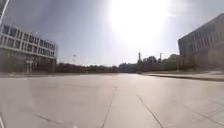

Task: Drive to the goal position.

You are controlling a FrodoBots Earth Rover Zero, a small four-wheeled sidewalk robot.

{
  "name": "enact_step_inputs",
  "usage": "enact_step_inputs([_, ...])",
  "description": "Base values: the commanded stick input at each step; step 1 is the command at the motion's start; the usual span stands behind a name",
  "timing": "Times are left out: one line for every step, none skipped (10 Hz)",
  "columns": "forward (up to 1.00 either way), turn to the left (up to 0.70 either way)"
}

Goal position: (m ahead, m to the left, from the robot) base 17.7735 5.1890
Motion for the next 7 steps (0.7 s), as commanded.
enact_step_inputs([0.7,0.0])
enact_step_inputs([0.7,0.0])
enact_step_inputs([0.7,0.0])
enact_step_inputs([0.7,0.0])
enact_step_inputs([0.7,0.0])
enact_step_inputs([0.7,0.0])
enact_step_inputs([0.7,0.0])
